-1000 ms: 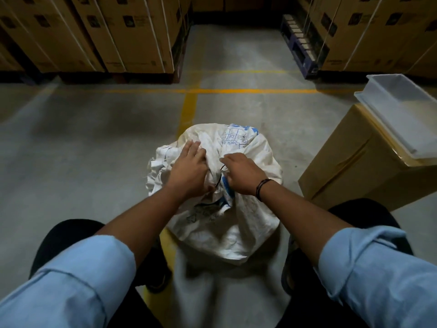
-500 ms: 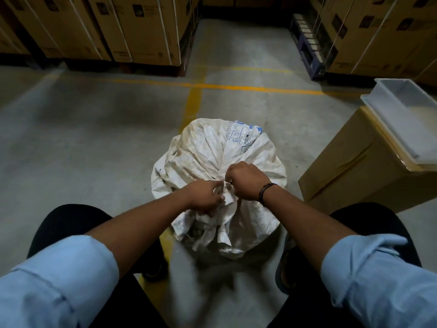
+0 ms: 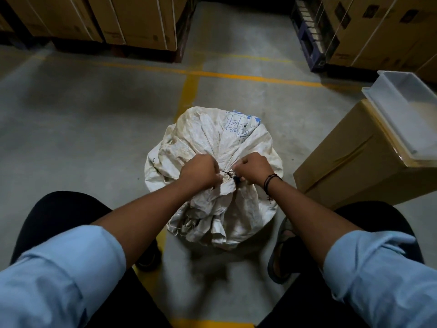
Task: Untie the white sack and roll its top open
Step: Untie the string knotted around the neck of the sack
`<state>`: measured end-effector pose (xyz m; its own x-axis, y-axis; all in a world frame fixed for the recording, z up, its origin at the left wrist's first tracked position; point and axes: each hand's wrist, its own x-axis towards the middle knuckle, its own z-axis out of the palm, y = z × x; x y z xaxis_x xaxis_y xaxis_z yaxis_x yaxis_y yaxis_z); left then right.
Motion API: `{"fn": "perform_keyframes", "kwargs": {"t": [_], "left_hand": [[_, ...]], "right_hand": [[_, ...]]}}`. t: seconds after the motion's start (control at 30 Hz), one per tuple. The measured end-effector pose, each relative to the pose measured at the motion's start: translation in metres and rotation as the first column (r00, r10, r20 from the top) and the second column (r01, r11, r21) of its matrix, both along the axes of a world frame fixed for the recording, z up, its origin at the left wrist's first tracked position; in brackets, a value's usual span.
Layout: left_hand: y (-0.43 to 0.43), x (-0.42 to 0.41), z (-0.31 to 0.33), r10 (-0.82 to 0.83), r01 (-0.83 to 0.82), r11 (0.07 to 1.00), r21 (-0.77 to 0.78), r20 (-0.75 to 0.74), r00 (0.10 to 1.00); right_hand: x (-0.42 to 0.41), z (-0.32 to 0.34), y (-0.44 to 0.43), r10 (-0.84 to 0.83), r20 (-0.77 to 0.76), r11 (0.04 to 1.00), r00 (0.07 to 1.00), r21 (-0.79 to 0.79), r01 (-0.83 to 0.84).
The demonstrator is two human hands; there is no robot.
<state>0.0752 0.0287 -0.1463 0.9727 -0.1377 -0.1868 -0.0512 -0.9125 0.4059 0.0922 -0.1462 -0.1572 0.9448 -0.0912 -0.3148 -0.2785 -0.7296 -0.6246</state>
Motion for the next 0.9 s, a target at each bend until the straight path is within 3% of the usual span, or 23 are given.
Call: {"fn": "perform_keyframes", "kwargs": {"t": [0.13, 0.27, 0.33, 0.4, 0.5, 0.57, 0.63, 0.73, 0.83, 0.9], "left_hand": [[-0.002, 0.004, -0.003, -0.030, 0.030, 1.000, -0.003, -0.067, 0.997], [-0.013, -0.007, -0.014, 0.044, -0.050, 0.999, -0.021, -0.218, 0.975], [-0.019, -0.017, -0.024, 0.059, -0.065, 0.998, -0.023, -0.209, 0.976], [-0.024, -0.026, -0.031, 0.082, -0.095, 0.994, -0.061, -0.195, 0.977], [-0.034, -0.031, -0.032, 0.081, -0.115, 0.984, -0.136, -0.233, 0.969], [-0.038, -0.029, -0.022, 0.051, -0.084, 0.990, -0.116, -0.265, 0.963], [-0.035, -0.018, -0.011, 0.079, -0.098, 0.994, -0.054, -0.280, 0.957], [-0.023, 0.004, 0.003, 0.156, -0.159, 0.987, -0.004, -0.182, 0.971], [-0.015, 0.022, 0.005, 0.164, -0.174, 0.980, -0.099, -0.101, 0.981], [-0.018, 0.022, 0.004, 0.126, -0.153, 0.969, -0.196, -0.143, 0.982]], "right_hand": [[-0.002, 0.001, 0.001, -0.070, -0.145, 0.994, 0.987, 0.069, 0.080], [-0.004, -0.006, 0.003, -0.110, -0.336, 0.967, 0.935, 0.182, 0.179], [-0.004, -0.012, 0.002, -0.140, -0.371, 0.948, 0.918, 0.218, 0.232], [-0.002, -0.016, -0.002, -0.146, -0.355, 0.955, 0.923, 0.193, 0.225], [0.006, -0.019, -0.007, -0.062, -0.249, 0.998, 0.966, 0.012, 0.067], [0.006, -0.018, -0.009, -0.053, -0.217, 0.998, 0.975, -0.038, 0.046], [0.005, -0.018, -0.011, -0.022, -0.210, 0.998, 0.977, -0.061, 0.010], [0.001, -0.017, -0.007, 0.019, -0.195, 0.999, 0.981, -0.040, -0.027], [-0.004, -0.018, -0.005, 0.026, -0.167, 0.999, 0.986, -0.042, -0.033], [-0.008, -0.021, -0.005, 0.017, -0.152, 0.999, 0.988, -0.026, -0.021]]}}
